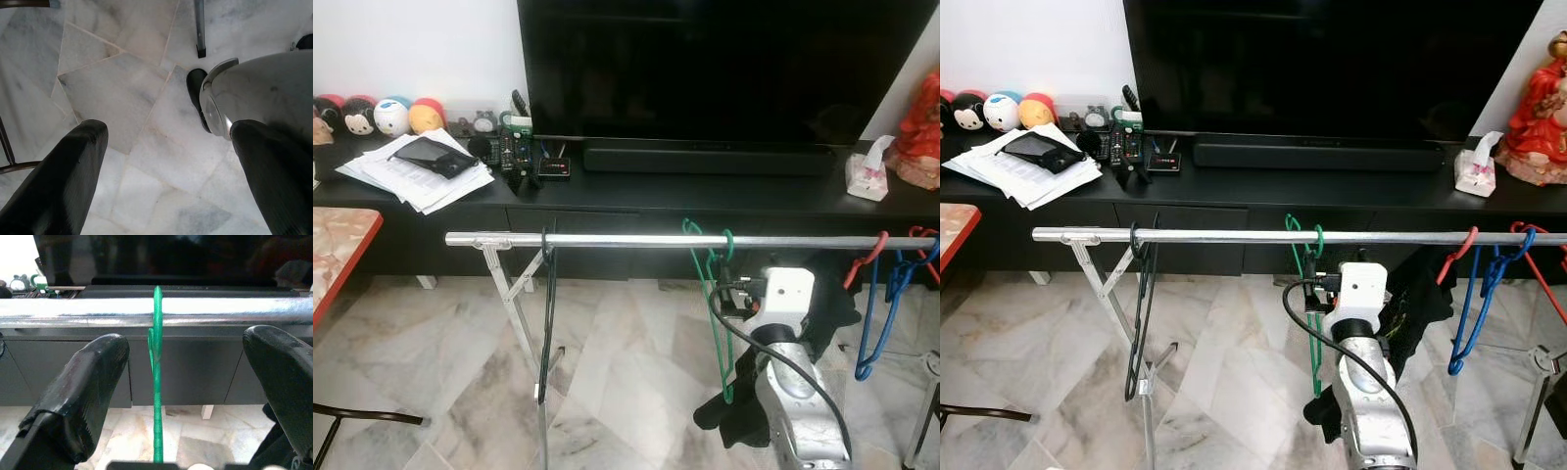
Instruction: Hang hanger
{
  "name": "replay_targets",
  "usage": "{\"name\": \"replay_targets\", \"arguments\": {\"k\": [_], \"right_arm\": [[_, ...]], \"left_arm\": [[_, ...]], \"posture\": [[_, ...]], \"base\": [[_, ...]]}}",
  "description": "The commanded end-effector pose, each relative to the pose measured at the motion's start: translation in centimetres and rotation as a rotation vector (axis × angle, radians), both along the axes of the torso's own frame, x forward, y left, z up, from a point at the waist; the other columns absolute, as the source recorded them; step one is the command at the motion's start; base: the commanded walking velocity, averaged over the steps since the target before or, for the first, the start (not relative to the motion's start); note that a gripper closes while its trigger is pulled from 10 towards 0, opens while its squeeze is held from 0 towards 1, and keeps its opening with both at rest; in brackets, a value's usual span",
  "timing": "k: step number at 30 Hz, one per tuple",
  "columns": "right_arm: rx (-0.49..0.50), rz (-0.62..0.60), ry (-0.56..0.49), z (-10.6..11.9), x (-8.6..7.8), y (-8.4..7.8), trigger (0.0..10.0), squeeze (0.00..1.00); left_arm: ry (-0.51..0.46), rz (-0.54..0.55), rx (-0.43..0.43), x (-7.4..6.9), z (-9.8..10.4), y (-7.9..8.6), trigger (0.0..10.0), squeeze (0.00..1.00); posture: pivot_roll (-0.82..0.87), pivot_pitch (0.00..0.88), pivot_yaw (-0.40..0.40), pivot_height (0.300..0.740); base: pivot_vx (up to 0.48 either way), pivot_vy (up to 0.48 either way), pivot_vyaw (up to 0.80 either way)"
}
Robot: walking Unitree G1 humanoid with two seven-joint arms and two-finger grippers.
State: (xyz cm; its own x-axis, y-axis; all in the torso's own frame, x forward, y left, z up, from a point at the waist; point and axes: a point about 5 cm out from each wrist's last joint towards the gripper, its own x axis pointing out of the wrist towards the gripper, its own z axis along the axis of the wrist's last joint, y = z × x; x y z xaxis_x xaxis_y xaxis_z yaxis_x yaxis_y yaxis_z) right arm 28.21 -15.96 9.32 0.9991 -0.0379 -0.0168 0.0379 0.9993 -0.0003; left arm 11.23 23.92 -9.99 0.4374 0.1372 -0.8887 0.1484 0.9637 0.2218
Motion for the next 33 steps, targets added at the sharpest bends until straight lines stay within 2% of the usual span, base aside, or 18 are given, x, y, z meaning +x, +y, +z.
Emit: {"name": "replay_targets", "arguments": {"k": [1,14,27,33], "right_arm": [[-0.005,-0.009,0.019,-0.62,-0.21,-0.10,10.0,0.00],[-0.002,-0.014,0.006,-0.45,0.17,0.10,10.0,0.00],[-0.009,-0.002,0.005,-0.44,0.61,0.39,10.0,0.00],[-0.017,-0.009,0.009,-0.53,0.60,0.01,10.0,0.00]], "left_arm": [[0.028,-0.010,0.004,-0.71,-0.16,0.22,10.0,0.00],[0.025,-0.022,0.013,-0.72,-0.06,0.55,10.0,0.00],[0.026,-0.019,0.012,-0.78,-0.10,0.47,10.0,0.00],[0.021,-0.008,0.007,-0.74,-0.07,0.51,10.0,0.00]], "posture": [[-0.03,0.000,-0.062,0.740],[-0.03,0.000,-0.049,0.740],[-0.03,0.000,-0.053,0.740],[-0.02,0.000,-0.060,0.740]], "base": [[0.000,0.000,0.00],[0.000,0.000,0.00],[-0.320,0.000,0.00],[-0.348,0.000,0.00]]}}
